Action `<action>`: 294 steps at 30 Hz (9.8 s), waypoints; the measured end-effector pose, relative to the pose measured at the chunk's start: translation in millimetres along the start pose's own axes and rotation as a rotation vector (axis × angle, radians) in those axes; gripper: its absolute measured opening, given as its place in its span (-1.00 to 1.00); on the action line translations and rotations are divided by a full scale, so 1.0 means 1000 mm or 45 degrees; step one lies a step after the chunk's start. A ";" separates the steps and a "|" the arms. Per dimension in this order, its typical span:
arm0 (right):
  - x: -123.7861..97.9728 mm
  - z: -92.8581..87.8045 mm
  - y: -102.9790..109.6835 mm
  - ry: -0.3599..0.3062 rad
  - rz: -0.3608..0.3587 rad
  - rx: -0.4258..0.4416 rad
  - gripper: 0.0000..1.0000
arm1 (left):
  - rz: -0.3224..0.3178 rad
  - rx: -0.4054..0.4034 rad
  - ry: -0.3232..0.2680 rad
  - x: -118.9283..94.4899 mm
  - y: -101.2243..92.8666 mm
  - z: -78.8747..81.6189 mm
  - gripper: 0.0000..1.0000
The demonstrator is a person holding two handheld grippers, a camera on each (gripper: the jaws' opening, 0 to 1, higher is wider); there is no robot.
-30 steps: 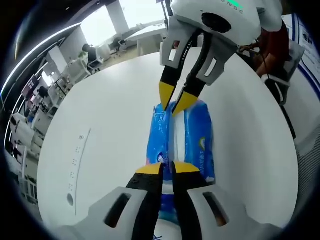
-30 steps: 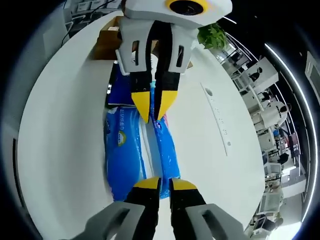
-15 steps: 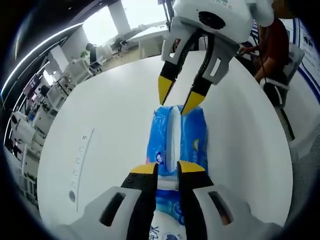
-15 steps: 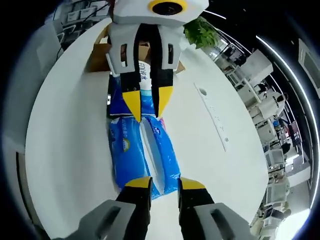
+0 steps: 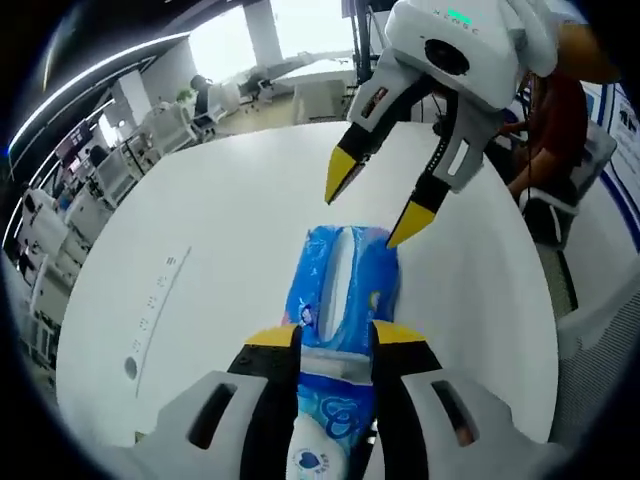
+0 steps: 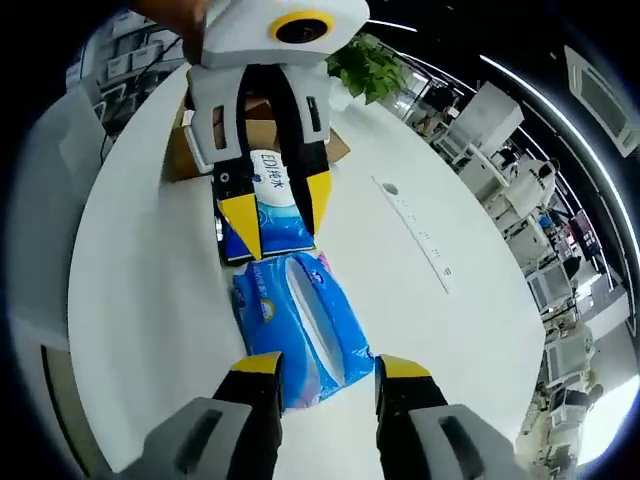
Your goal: Operate the shoe box by opening the lid, removing the specified soft item, and placing it in the target area until the item is outside and the box remains undamaged.
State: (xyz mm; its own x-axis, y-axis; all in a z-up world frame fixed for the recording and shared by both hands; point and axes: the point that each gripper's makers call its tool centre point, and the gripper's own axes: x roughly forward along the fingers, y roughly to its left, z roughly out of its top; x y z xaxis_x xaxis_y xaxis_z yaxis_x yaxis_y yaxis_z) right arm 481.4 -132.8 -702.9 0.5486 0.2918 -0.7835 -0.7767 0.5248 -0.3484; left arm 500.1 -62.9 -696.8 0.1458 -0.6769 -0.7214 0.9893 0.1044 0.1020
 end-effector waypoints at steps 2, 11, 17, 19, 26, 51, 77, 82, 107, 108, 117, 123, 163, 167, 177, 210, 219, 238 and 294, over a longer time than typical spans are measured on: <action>-0.003 0.001 0.002 -0.006 -0.005 0.012 -0.31 | 0.005 -0.028 -0.018 -0.003 -0.002 0.001 -0.41; -0.018 0.009 0.006 -0.062 -0.032 0.112 -0.08 | 0.022 -0.111 -0.077 -0.017 -0.010 0.005 -0.23; -0.024 0.013 0.014 -0.076 -0.047 0.197 0.06 | 0.035 -0.132 -0.105 -0.027 -0.016 0.005 -0.13; -0.025 0.013 0.016 -0.093 -0.051 0.230 0.08 | 0.037 -0.158 -0.119 -0.030 -0.017 0.005 -0.10; -0.033 0.011 0.021 -0.098 -0.080 0.354 0.22 | 0.055 -0.196 -0.136 -0.042 -0.019 0.002 0.06; -0.061 0.041 0.044 -0.245 -0.168 0.561 0.69 | 0.142 -0.290 -0.286 -0.108 -0.022 -0.015 0.49; -0.074 0.069 0.068 -0.310 -0.228 0.602 0.99 | 0.276 -0.414 -0.408 -0.187 -0.013 -0.050 0.98; -0.075 0.074 0.073 -0.317 -0.228 0.610 0.99 | 0.304 -0.430 -0.422 -0.203 -0.012 -0.058 0.98; -0.077 0.115 0.112 -0.376 -0.188 0.524 0.86 | 0.462 -0.532 -0.481 -0.287 -0.025 -0.124 0.98; -0.077 0.119 0.113 -0.383 -0.187 0.509 0.85 | 0.470 -0.529 -0.485 -0.292 -0.027 -0.127 0.98; -0.074 0.142 0.125 -0.407 -0.143 0.433 0.74 | 0.521 -0.543 -0.472 -0.322 -0.042 -0.157 0.98; -0.067 0.155 0.135 -0.406 -0.088 0.382 0.59 | 0.539 -0.567 -0.466 -0.335 -0.054 -0.175 0.98; -0.006 0.236 0.154 -0.399 0.270 -0.043 0.24 | 0.661 -0.627 -0.504 -0.341 -0.137 -0.233 0.98; -0.001 0.242 0.153 -0.401 0.283 -0.073 0.23 | 0.674 -0.638 -0.517 -0.337 -0.142 -0.235 0.98; 0.011 0.245 0.154 -0.366 0.323 -0.132 0.20 | 0.682 -0.630 -0.528 -0.332 -0.148 -0.234 0.95; 0.064 0.269 0.173 -0.268 0.486 -0.326 0.13 | 0.746 -0.633 -0.569 -0.333 -0.158 -0.229 0.98; 0.073 0.277 0.175 -0.273 0.524 -0.365 0.06 | 0.747 -0.638 -0.563 -0.332 -0.157 -0.230 0.97; 0.106 0.272 0.182 -0.175 0.631 -0.463 -0.04 | 0.748 -0.647 -0.542 -0.330 -0.155 -0.233 0.94; 0.126 0.279 0.213 -0.167 0.760 -0.439 -0.32 | 0.754 -0.668 -0.523 -0.328 -0.153 -0.237 0.90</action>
State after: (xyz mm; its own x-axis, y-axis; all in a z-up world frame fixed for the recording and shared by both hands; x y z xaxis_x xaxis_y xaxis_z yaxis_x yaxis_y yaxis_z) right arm 471.0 238.4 -732.2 0.0136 0.5569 -0.8305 -0.9987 -0.0324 -0.0381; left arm 299.6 315.6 -638.4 0.7225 -0.6033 -0.3376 0.6355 0.7719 -0.0194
